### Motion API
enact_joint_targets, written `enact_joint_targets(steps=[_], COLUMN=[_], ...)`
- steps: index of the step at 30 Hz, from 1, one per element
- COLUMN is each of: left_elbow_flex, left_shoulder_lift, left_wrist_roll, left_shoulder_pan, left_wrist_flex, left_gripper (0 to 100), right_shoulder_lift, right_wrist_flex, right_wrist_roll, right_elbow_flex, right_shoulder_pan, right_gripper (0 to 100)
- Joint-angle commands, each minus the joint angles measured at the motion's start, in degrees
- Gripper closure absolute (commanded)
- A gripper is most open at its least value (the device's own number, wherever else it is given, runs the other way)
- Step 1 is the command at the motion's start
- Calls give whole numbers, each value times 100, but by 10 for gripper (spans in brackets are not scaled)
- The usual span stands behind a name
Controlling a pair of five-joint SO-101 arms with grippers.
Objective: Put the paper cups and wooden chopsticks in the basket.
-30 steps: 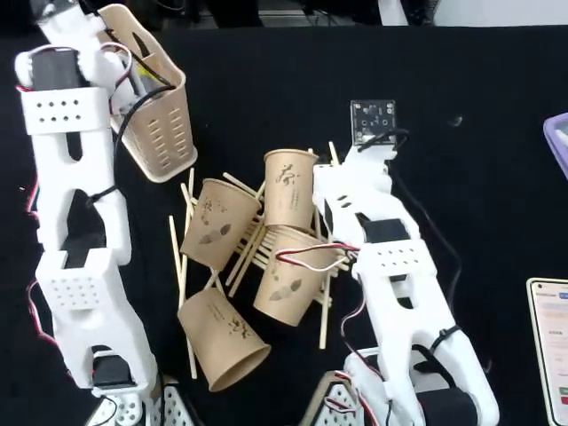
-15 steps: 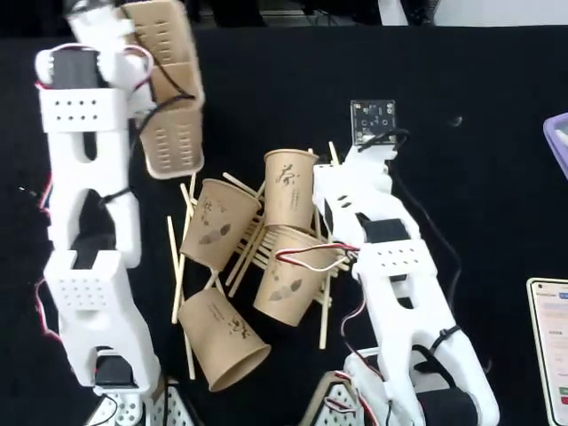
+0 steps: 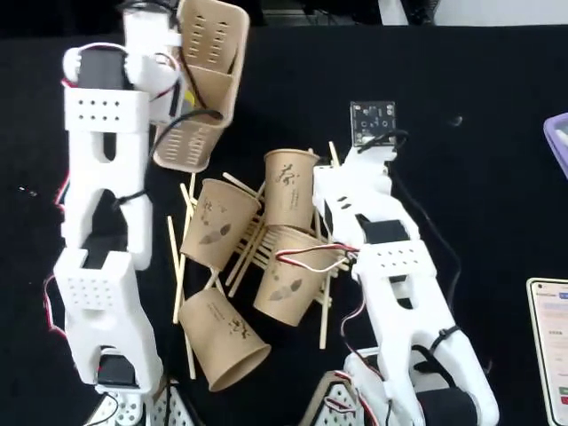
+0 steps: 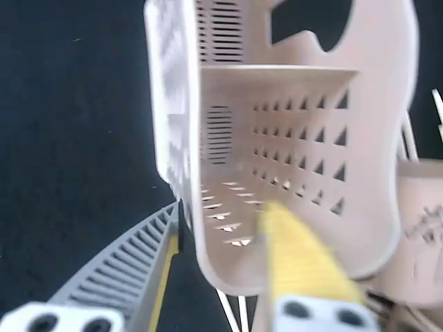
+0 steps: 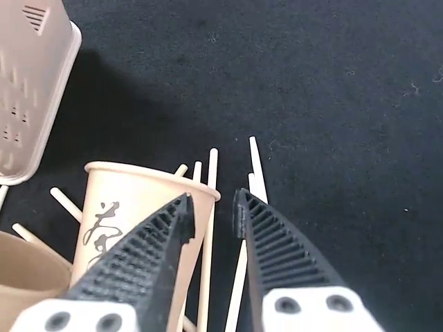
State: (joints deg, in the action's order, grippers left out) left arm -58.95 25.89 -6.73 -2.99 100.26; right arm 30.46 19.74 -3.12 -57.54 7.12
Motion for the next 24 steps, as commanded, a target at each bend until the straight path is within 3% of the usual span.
enact_joint_targets(steps=[1, 12, 18, 24], left_elbow_flex=[-259, -259, -549, 673], left_shoulder_lift=[-176, -281, -941, -1688], left_wrist_roll=[413, 1776, 1723, 1591], left_shoulder_pan=[-277, -312, -752, -760], left_wrist_flex=[53, 70, 62, 62], left_gripper=[727, 709, 700, 700], right_shoulder_lift=[-4, -4, -4, -4], right_wrist_flex=[-167, -167, -167, -167], right_wrist_roll=[62, 62, 62, 62], right_elbow_flex=[40, 57, 66, 48], right_shoulder_pan=[88, 88, 88, 88], right_gripper=[884, 884, 884, 884])
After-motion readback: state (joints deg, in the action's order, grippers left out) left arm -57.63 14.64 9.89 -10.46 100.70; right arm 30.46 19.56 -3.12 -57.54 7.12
